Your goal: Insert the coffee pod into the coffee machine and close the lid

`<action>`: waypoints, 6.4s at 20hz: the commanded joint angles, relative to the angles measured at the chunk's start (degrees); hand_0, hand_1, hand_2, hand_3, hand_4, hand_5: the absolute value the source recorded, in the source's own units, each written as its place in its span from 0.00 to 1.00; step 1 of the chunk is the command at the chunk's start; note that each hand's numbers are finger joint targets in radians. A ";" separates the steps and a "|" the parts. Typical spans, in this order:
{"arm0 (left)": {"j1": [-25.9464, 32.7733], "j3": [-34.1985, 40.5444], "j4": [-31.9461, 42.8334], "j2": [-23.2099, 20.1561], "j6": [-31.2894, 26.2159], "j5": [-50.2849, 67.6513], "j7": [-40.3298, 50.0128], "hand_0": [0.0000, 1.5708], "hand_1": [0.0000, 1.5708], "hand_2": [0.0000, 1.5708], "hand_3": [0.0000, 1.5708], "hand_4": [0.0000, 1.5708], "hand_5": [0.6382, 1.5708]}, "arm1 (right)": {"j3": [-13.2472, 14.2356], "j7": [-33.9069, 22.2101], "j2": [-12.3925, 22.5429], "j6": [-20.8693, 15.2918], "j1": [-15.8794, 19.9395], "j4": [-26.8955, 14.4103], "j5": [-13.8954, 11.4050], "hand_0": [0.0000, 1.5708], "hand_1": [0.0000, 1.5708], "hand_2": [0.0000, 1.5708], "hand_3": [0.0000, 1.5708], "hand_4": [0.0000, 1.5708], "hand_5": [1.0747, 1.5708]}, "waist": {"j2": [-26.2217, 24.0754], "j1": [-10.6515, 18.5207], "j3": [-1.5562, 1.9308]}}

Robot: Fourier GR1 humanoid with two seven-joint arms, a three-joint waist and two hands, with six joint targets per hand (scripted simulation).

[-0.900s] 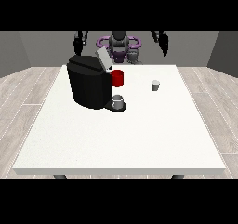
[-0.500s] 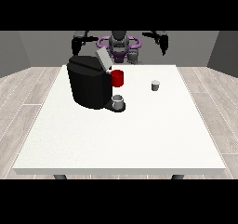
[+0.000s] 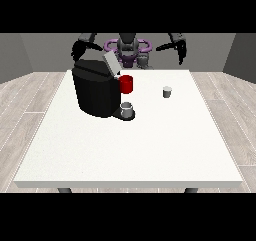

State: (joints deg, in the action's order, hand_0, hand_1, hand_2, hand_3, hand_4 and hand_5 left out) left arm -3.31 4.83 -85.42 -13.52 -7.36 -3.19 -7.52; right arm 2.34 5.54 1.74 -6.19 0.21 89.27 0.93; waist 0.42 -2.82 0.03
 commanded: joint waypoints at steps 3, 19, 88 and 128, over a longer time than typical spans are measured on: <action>-8.29 3.98 7.32 -4.45 -3.55 1.83 6.44 0.00 0.00 0.00 0.00 0.00 1.00 | -0.70 -1.07 -1.15 0.00 2.05 1.07 1.02 0.00 0.00 0.00 0.00 0.11 1.00 | 1.99 -2.42 -0.03; -19.65 4.81 31.85 -9.58 -2.59 -7.26 -0.59 0.00 0.00 0.00 0.00 0.00 1.00 | -1.88 -1.91 -0.28 -0.45 5.86 -1.34 -0.64 0.00 0.00 0.00 0.00 0.25 1.00 | 8.75 -4.78 -0.04; -50.53 -0.02 46.31 -12.96 -0.21 -31.76 -5.56 0.80 0.80 0.84 0.81 0.34 1.00 | -0.92 0.59 -1.43 -0.77 13.64 -14.73 1.15 0.00 0.00 0.00 0.00 0.32 1.00 | 6.89 -8.68 -0.02; -62.74 1.73 49.62 -10.07 0.01 -33.97 -0.14 0.76 0.76 0.81 0.76 0.33 1.00 | 0.91 -2.74 1.45 -2.11 19.03 -10.97 1.79 0.00 0.00 0.00 0.00 0.31 1.00 | 13.82 -13.45 -0.02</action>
State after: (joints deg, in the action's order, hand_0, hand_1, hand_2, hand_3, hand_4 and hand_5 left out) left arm -66.91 6.71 -36.13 -24.51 -7.92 -36.91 -7.02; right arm 3.16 4.08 2.62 -8.84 18.97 77.84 2.38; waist 14.56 -16.47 0.01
